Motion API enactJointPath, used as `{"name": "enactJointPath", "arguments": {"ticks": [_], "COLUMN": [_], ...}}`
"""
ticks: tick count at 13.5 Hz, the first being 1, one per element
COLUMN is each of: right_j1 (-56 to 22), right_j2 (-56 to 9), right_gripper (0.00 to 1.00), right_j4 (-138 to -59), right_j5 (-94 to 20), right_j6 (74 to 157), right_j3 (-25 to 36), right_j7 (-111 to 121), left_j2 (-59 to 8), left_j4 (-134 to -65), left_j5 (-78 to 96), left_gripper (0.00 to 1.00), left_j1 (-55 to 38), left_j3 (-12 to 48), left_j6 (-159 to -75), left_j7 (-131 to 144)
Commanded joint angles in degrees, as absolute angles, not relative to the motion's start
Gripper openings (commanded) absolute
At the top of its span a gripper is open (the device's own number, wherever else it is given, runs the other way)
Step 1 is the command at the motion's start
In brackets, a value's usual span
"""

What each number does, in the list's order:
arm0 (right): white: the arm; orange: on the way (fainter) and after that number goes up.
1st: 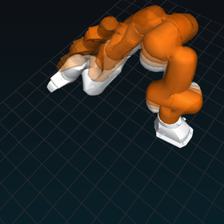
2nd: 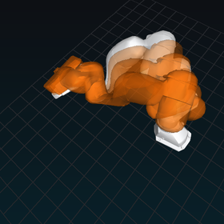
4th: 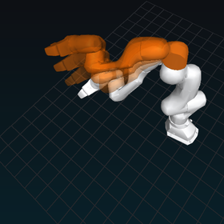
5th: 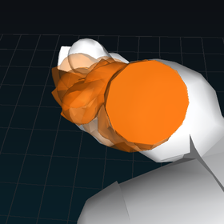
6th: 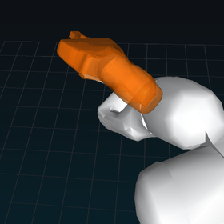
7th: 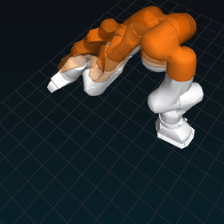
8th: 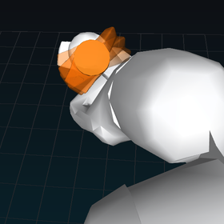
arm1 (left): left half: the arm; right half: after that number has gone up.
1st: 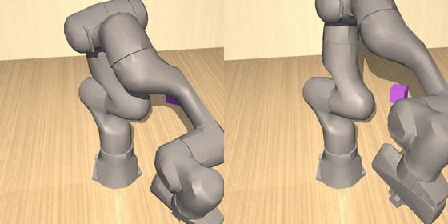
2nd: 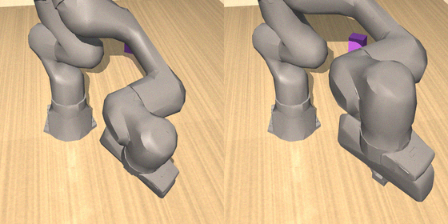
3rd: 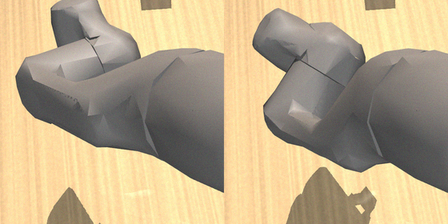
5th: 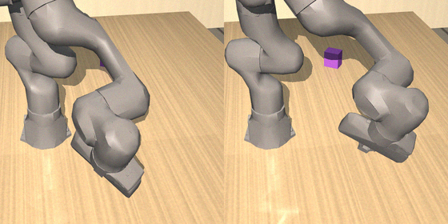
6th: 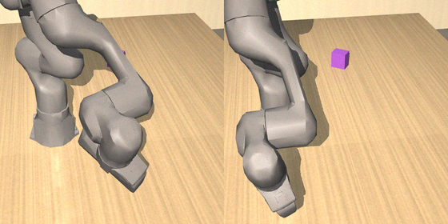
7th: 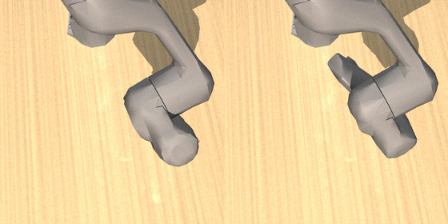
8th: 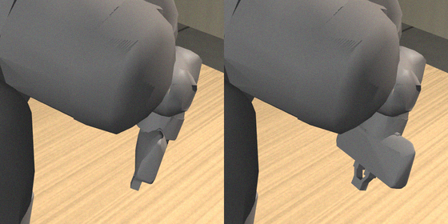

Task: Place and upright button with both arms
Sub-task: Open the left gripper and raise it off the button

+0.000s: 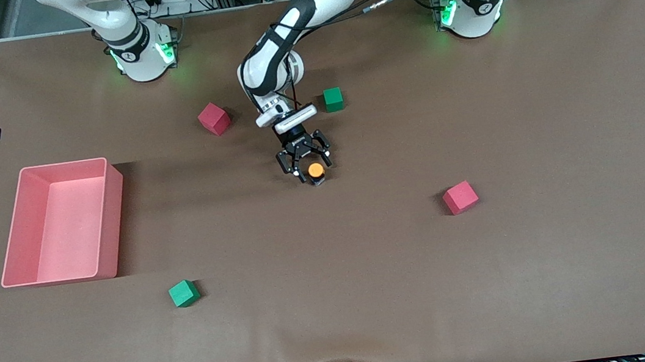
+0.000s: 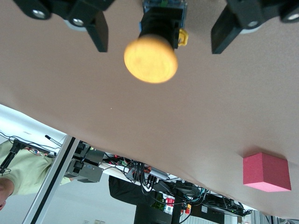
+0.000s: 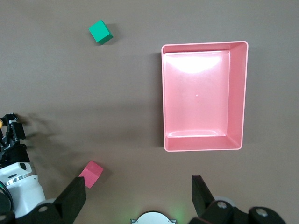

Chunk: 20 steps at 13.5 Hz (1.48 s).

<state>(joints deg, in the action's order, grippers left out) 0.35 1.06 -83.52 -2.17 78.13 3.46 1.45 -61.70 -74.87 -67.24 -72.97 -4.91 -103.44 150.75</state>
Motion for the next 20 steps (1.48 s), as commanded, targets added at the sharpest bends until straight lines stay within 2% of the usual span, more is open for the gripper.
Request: {"name": "enactJointPath", "arguments": {"ticks": [1,9,11,20], "right_j1": [0.26,0.26,0.18,0.35], "right_j2": [1.67,1.76,1.67,1.67], "right_gripper": [1.00,1.00,1.00,1.00], "right_j4": [-83.32,-81.83,-81.83,-81.83], "right_j5": [-1.58,-1.93,-2.02,-1.58], "right_j6": [78.31,80.15,81.03,80.77], "right_j3": [3.08,3.08,3.08,3.17], "right_j7": [0.53,0.44,0.44,0.88], "left_j2": [-61.70,-58.19,-56.17,-43.78], "left_j4": [-74.09,-74.88,-75.23,-75.15], "left_j5": [-68.47,-62.87,-61.00,-48.53], "left_gripper": [1.00,1.00,1.00,1.00], "left_j1": [-73.48,-75.41,-75.41,-68.83], "left_j3": [-4.22,-1.06,-0.44,-0.35], "left_j6": [-103.09,-102.22,-99.60,-99.40], "left_j7": [151.70,142.32,138.36,113.31]}}
